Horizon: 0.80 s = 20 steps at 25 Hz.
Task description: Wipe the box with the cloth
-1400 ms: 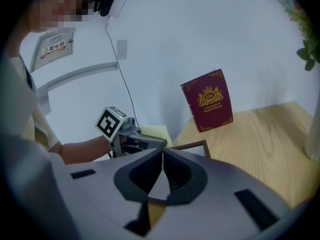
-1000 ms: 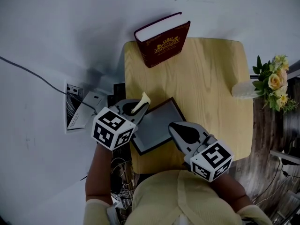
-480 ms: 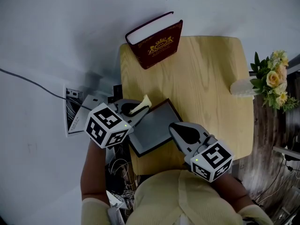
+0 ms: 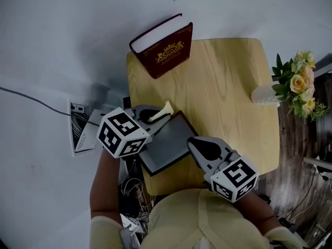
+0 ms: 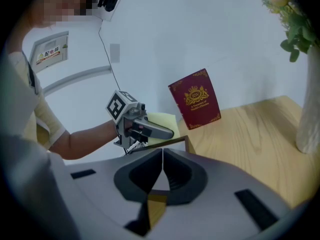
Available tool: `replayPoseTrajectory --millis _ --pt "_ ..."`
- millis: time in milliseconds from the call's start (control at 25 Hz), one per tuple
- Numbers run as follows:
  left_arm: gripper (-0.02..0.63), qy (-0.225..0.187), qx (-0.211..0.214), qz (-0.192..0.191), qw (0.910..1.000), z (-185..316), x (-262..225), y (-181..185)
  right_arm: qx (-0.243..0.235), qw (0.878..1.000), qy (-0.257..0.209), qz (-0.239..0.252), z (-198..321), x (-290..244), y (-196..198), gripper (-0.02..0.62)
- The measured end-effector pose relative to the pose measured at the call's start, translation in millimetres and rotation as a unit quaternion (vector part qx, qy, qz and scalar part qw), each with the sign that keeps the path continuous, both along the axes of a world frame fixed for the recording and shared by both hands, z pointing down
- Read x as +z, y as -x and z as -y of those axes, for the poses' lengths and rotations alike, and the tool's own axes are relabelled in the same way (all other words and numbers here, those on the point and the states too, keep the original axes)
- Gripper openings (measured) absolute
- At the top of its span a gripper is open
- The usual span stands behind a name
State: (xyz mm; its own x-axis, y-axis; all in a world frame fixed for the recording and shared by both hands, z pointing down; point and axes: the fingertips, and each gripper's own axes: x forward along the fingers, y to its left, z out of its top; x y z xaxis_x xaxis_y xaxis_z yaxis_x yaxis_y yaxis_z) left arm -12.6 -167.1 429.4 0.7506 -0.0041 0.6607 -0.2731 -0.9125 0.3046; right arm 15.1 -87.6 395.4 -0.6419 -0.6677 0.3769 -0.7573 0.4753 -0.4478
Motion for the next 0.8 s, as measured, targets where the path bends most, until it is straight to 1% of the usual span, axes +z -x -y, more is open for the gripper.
replayPoseTrajectory --millis 320,480,640,800 --pt "0.023 -0.015 0.029 0.008 0.9994 -0.1 -0.2 -21.3 0.012 1.000 0.003 0.000 -3.4 2.4 -8.4 0.031" --pt "0.025 -0.019 0.031 0.005 0.9993 1.9 -2.6 -29.9 0.018 1.000 0.005 0.002 -6.4 3.2 -12.5 0.031" --pt "0.025 -0.029 0.033 0.009 0.9990 2.3 -3.2 -33.5 0.021 1.000 0.002 0.003 -9.3 1.6 -15.4 0.031" --pt "0.025 -0.038 0.022 0.007 0.9990 5.4 -5.2 -33.0 0.025 1.000 0.001 0.003 -11.7 0.6 -17.2 0.031"
